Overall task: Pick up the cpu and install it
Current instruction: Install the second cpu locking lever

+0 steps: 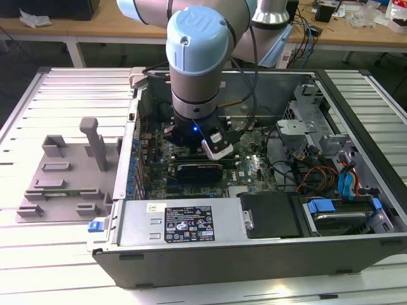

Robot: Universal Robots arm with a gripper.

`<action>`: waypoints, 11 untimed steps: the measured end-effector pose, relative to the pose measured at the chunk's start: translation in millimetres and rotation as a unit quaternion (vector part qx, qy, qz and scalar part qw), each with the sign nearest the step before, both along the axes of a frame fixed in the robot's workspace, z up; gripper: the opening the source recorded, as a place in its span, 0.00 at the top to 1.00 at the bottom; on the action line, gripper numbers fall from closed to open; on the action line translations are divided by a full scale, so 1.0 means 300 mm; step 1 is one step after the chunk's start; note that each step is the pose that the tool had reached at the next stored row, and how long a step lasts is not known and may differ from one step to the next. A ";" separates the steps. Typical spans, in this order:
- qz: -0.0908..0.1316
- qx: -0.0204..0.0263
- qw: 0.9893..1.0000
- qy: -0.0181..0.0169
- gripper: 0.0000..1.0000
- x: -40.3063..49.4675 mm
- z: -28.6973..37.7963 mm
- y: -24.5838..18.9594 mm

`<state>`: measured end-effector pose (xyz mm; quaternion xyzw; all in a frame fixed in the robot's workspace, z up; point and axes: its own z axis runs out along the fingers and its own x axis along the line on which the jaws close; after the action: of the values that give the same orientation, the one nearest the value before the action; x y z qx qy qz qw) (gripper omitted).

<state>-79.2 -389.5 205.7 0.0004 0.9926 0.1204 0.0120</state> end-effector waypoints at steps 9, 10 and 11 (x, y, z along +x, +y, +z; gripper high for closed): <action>0.000 0.000 1.000 0.001 0.89 0.001 0.016 -0.021; 0.000 0.000 1.000 0.001 0.89 0.002 0.016 -0.025; 0.000 0.000 1.000 0.001 0.89 0.002 0.016 -0.028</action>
<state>-78.6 -398.0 210.6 0.0008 0.9927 0.1202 0.0111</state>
